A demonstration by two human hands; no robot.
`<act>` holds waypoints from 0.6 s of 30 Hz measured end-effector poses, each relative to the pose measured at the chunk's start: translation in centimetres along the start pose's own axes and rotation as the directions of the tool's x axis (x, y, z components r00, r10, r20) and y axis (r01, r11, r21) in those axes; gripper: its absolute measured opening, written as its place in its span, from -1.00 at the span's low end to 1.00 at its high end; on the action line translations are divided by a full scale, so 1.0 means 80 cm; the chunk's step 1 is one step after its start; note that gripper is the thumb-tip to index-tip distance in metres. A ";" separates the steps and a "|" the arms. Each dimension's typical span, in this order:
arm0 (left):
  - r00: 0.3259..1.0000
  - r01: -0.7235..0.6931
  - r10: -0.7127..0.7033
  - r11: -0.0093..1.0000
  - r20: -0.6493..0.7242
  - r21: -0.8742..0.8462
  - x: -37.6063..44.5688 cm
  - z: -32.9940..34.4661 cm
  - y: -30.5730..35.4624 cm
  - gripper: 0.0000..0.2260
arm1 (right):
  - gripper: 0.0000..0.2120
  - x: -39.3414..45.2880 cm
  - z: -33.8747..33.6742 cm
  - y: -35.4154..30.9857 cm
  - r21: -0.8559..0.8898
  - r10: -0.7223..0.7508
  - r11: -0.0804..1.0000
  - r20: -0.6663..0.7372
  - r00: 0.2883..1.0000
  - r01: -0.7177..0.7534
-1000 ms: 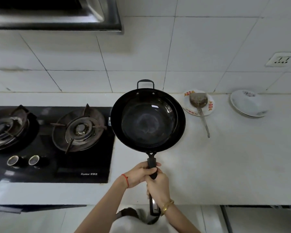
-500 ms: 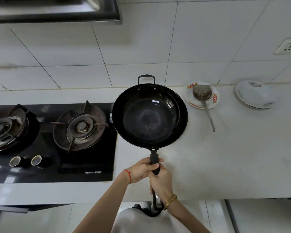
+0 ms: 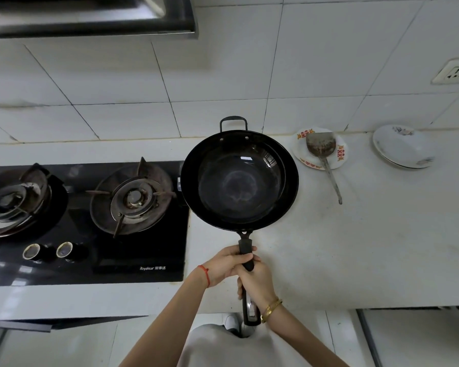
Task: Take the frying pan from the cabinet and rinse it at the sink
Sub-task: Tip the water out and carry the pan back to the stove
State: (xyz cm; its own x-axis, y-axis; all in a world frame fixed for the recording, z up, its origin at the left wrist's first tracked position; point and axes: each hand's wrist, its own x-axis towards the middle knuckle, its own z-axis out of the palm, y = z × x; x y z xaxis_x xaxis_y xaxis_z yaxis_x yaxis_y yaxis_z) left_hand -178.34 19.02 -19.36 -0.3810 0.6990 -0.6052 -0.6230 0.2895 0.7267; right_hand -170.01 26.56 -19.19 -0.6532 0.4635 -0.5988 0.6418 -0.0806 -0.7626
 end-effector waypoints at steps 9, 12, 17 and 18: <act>0.918 -0.131 0.161 0.986 -0.361 0.105 -0.008 0.021 -0.041 -0.71 | -0.80 -0.001 -0.023 0.010 -0.010 -0.046 0.999 0.191 0.980 0.049; 0.877 -0.174 0.223 0.973 -0.425 0.152 -0.014 0.028 -0.050 -0.74 | -0.67 -0.001 -0.032 0.021 -0.077 -0.049 0.995 0.155 0.987 0.061; 0.834 -0.210 0.310 0.943 -0.456 0.258 -0.027 0.033 -0.059 -0.67 | -0.75 -0.018 -0.047 0.030 -0.097 -0.200 0.974 0.044 0.979 0.204; 0.830 -0.210 0.321 0.938 -0.457 0.277 -0.030 0.034 -0.060 -0.66 | -0.70 -0.020 -0.049 0.030 -0.109 -0.236 0.965 0.045 0.971 0.239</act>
State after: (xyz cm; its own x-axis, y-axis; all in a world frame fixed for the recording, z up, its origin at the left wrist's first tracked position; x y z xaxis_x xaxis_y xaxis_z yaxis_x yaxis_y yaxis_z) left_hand -172.56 17.74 -20.53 -0.8278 0.3744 -0.4177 -0.3148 0.3064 0.8984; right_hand -165.82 29.07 -19.11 -0.8036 0.4291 -0.4125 0.5065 0.1291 -0.8525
